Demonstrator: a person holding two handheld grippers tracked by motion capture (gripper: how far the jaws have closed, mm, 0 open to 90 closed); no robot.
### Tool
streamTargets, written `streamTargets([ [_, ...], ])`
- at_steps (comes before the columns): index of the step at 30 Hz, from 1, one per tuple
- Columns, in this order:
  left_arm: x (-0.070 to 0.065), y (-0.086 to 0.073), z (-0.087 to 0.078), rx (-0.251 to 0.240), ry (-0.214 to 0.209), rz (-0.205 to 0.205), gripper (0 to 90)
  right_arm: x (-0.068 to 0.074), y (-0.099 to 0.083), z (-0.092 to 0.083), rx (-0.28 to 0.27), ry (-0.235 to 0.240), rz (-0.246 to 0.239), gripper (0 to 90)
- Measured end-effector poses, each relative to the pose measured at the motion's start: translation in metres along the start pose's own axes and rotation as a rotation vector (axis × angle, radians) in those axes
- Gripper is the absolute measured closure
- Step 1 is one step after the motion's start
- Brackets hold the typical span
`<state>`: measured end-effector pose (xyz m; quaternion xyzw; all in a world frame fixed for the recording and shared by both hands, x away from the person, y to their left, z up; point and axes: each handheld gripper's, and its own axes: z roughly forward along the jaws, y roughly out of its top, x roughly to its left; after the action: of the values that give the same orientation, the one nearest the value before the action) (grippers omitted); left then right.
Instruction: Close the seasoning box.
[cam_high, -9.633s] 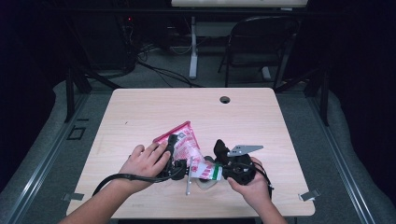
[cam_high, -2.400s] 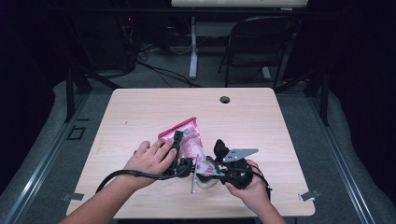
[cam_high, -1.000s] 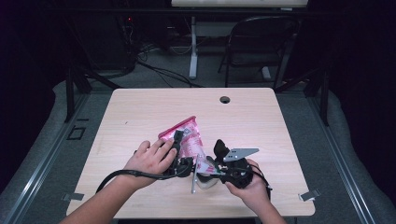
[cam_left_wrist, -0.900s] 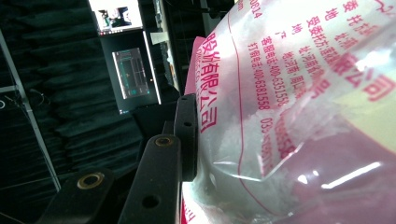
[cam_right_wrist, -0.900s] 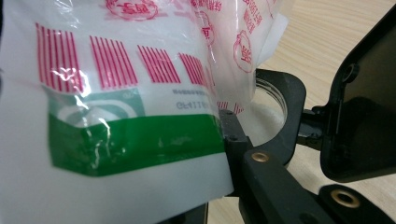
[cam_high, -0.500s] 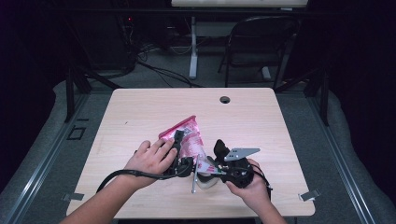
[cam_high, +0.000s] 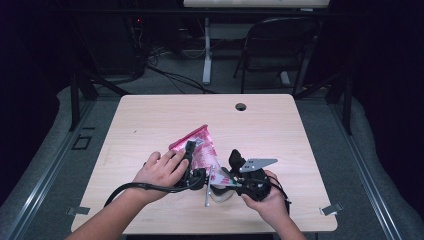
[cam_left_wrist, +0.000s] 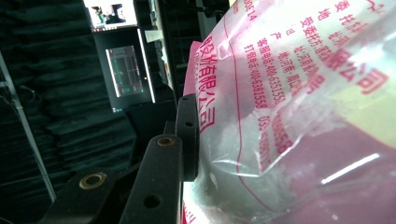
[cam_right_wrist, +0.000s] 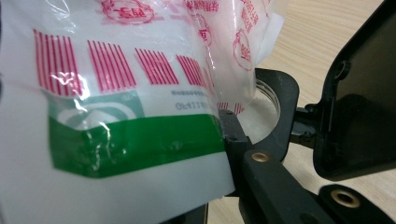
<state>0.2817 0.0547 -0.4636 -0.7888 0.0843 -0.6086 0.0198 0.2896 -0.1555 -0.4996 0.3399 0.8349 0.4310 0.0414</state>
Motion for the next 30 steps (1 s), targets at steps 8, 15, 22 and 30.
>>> streamTargets([
  [8, -0.004, -0.008, 0.000, 0.003, -0.023, -0.082, 76.6, 0.003, 0.002, 0.001, -0.018, -0.002, 0.002, 90.0],
  [15, -0.005, -0.013, -0.001, 0.000, -0.037, -0.131, 77.0, 0.004, 0.005, 0.000, -0.025, -0.001, -0.001, 90.0],
  [22, -0.004, -0.016, -0.004, -0.009, -0.043, -0.174, 77.4, 0.006, 0.007, -0.002, -0.040, -0.002, -0.006, 90.0],
  [30, -0.004, -0.020, -0.006, -0.006, -0.063, -0.213, 77.7, 0.008, 0.009, -0.004, -0.055, -0.007, -0.010, 90.0],
])
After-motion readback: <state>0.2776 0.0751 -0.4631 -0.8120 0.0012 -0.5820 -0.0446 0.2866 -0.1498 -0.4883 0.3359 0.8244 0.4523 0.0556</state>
